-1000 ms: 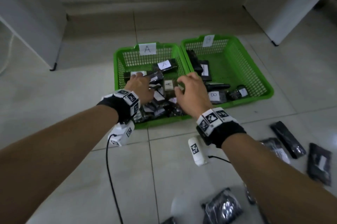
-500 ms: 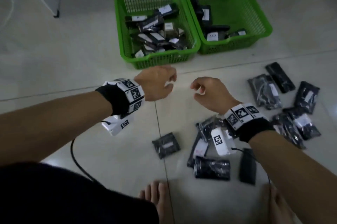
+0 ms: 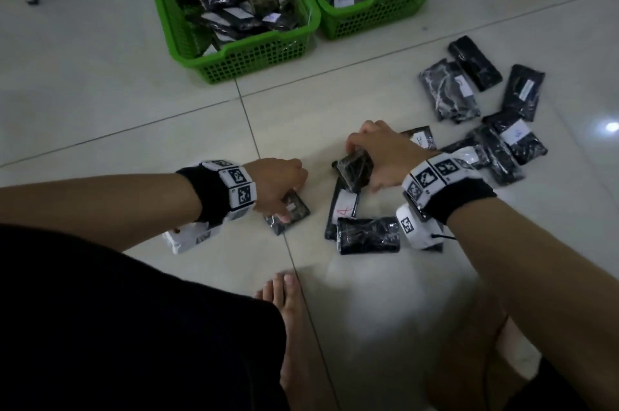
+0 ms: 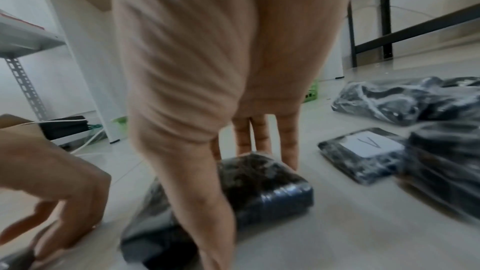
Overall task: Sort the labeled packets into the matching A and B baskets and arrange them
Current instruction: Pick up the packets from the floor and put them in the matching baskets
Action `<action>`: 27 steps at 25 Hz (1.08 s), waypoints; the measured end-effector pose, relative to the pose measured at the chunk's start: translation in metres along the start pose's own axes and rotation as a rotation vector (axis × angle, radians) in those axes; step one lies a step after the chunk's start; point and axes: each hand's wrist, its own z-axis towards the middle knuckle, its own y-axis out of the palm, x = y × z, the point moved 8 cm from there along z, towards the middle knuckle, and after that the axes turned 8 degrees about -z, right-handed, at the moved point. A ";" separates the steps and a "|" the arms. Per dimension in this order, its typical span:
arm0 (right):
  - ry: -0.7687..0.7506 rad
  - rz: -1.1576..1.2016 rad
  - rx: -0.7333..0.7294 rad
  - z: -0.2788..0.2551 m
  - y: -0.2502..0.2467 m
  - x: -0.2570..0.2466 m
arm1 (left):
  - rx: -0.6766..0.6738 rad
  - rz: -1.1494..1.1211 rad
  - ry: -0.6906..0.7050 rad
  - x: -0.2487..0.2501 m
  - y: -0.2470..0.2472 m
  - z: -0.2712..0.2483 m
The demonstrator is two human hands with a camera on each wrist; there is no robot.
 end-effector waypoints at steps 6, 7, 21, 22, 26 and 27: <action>0.115 0.992 0.339 -0.011 -0.027 0.032 | 0.221 -0.337 -0.114 -0.021 -0.048 0.006; 0.138 1.230 0.321 -0.009 -0.030 0.035 | 0.303 -0.415 -0.132 -0.027 -0.065 0.006; -0.097 1.544 0.379 0.031 -0.133 0.002 | 0.917 -0.468 0.073 -0.060 -0.209 -0.048; -0.077 1.499 0.409 0.036 -0.140 0.000 | 0.960 -0.480 0.043 -0.068 -0.213 -0.052; 0.009 1.425 0.530 0.055 -0.150 -0.003 | 1.043 -0.484 -0.076 -0.097 -0.221 -0.061; 0.007 1.436 0.544 0.060 -0.150 -0.005 | 1.039 -0.466 -0.102 -0.104 -0.224 -0.060</action>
